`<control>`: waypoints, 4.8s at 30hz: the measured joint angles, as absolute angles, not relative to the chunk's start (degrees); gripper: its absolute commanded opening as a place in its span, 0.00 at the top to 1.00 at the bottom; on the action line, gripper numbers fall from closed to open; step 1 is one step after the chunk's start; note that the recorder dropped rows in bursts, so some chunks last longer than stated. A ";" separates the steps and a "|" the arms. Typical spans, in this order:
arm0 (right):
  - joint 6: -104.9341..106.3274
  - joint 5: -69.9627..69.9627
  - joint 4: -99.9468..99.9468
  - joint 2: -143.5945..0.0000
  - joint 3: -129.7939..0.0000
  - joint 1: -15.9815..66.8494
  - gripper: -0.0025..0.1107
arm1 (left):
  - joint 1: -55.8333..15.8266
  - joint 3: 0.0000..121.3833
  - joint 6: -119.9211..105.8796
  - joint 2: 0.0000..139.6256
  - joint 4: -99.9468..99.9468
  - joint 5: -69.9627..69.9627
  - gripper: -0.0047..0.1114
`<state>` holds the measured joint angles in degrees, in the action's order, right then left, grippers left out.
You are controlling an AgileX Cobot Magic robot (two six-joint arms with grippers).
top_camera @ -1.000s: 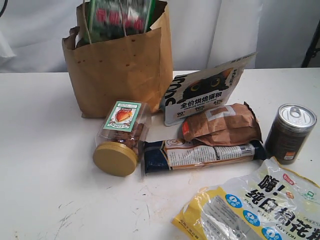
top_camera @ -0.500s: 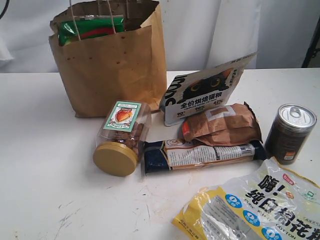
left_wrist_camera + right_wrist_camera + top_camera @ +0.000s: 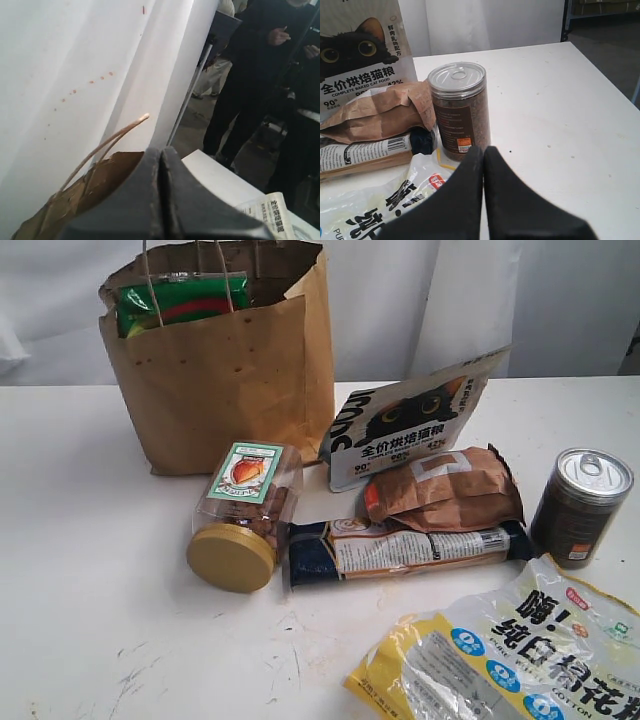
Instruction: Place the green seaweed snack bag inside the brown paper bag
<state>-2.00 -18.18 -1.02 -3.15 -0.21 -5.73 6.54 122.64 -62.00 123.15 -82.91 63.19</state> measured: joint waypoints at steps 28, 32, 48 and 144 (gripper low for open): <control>-2.00 -18.18 -1.02 -3.15 -0.21 -5.73 0.98 | -8.74 54.93 -72.71 62.72 -83.60 22.65 0.96; -2.00 -18.18 -1.02 -3.15 -0.21 -5.73 0.98 | -13.09 45.87 -73.92 52.36 -85.22 15.79 0.96; -2.00 -18.18 -1.02 -3.15 -0.21 -5.73 0.98 | -13.99 38.61 -75.12 30.30 -82.41 13.59 0.96; -2.00 -18.18 -1.02 -3.15 -0.21 -5.73 0.98 | -0.71 0.20 -0.55 0.22 -8.08 15.23 0.96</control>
<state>-2.00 -18.18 -1.02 -3.15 -0.21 -5.73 -0.71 0.20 -0.55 0.22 -8.08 15.23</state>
